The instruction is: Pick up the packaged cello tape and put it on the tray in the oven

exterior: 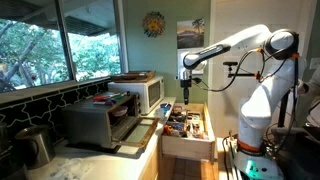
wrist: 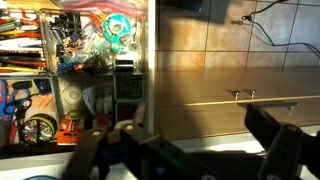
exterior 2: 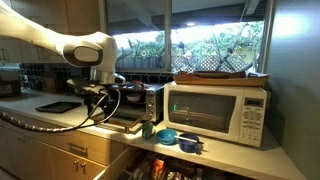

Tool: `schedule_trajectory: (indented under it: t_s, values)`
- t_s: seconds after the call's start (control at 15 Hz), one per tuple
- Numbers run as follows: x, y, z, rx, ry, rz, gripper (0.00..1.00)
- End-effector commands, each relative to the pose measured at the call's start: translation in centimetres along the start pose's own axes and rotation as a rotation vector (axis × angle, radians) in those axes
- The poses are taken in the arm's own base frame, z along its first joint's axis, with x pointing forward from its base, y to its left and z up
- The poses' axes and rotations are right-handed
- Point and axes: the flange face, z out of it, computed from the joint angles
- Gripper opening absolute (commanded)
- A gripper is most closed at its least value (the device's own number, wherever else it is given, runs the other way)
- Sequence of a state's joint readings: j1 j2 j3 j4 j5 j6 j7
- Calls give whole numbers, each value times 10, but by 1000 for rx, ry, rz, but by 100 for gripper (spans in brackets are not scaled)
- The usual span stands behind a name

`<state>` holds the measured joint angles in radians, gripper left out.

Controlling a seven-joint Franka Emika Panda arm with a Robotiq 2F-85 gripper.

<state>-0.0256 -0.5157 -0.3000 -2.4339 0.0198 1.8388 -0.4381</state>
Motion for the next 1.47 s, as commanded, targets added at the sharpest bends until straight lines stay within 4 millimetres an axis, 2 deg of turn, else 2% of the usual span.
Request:
schedule_trajectory:
  t_s: [0.0,0.13,0.4,0.53,0.67,0.87,1.07,1.13,1.2,1.4]
  values:
    - [0,0,0,0,-1,0,100]
    - [9,3,-1,-101,116,59,100]
    - [42,1,7,-201,340,117,100]
    - [61,2,34,-270,387,112,100]
    - [73,10,51,-329,400,145,100]
    - [84,36,71,-365,377,219,100]
    - [90,59,72,-341,362,208,100]
    - [94,60,73,-256,345,203,100]
    - [85,52,73,-321,364,221,100]
    - [88,55,72,-317,364,213,100]
